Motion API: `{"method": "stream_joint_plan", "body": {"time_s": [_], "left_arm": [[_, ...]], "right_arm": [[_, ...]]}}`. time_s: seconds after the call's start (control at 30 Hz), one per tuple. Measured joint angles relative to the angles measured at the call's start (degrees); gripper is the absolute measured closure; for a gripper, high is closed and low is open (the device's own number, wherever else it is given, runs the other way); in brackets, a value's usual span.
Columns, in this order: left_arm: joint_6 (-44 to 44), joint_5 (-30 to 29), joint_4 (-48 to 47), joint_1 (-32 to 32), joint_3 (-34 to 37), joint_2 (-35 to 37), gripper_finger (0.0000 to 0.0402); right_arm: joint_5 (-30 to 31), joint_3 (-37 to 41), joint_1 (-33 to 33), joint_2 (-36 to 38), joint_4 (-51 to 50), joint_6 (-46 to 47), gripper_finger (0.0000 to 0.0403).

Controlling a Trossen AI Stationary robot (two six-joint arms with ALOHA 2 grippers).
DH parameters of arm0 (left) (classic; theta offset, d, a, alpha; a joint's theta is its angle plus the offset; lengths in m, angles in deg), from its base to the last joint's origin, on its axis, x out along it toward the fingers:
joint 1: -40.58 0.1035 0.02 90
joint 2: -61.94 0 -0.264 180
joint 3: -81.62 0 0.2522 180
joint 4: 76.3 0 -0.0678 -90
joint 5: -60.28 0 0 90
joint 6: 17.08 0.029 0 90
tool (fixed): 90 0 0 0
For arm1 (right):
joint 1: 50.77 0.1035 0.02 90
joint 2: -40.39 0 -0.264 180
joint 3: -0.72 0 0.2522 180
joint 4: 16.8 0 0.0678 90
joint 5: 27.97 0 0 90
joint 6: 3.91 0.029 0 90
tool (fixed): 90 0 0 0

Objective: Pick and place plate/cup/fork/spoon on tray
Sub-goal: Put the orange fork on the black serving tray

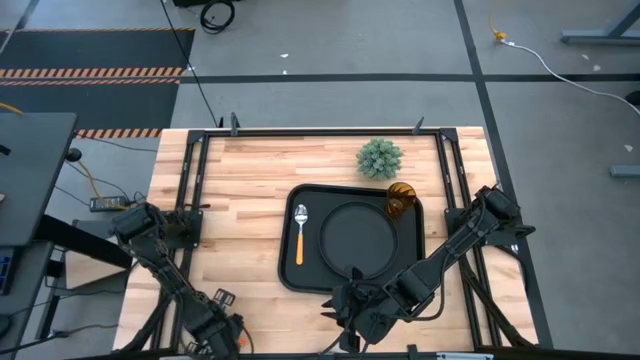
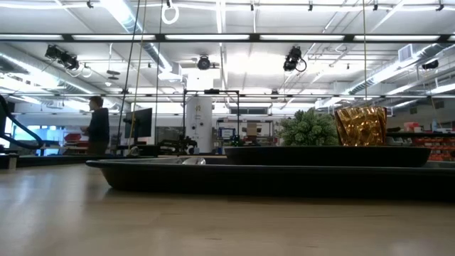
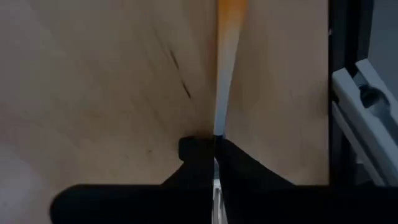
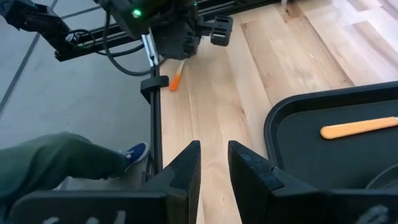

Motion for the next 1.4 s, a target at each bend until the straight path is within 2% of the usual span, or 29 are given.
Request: {"method": "stream_joint_plan", "body": {"time_s": [0.13, 0.37, 0.6, 0.7, 0.83, 0.97, 1.1, 1.2, 1.4], "left_arm": [[2.72, 3.18, 0.1, 2.88, 0.48, -0.11, 0.039], [19.16, 2.94, -3.4, 10.7, 0.54, -0.03, 0.0394], [31.99, -11.29, -8.36, 22.91, -0.17, 4.95, 0.0396], [37.11, -12.65, -10.75, 26.91, -3.42, 8.43, 0.0399], [41.87, -10.87, -18.79, 29.39, -8.4, 10.22, 0.0399], [42.61, -10.72, -28.43, 29.6, -14.59, 10.83, 0.0399], [40.48, -10.0, -30.88, 27.99, -17.07, 10.79, 0.0399], [38.46, -9.91, -29.6, 26.47, -16.39, 10.75, 0.0399], [33.4, -12.5, -18.47, 24.2, -10.26, 10.58, 0.0398]], "right_arm": [[-0.16, 0.0, -0.54, 0.0, 0.04, -0.57, 0.0315], [-0.2, 0.0, -2.53, 0.02, -1.82, -3.05, 0.0315], [3.35, 0.0, -4.63, 0.02, -9.23, -3.5, 0.0315], [4.04, 0.0, -5.48, 0.02, -10.78, -3.57, 0.0315], [3.01, 0.0, -6.32, 0.29, -12.36, -3.66, 0.0315], [2.05, 0.0, -6.51, 1.97, -14.36, -3.64, 0.0315], [1.37, 0.0, -6.53, 4.99, -16.64, -3.66, 0.0315], [1.44, 0.0, -6.37, 7.28, -18.78, -3.66, 0.0315], [2.65, -0.02, -5.28, 9.65, -22.76, -4.12, 0.0315]]}}
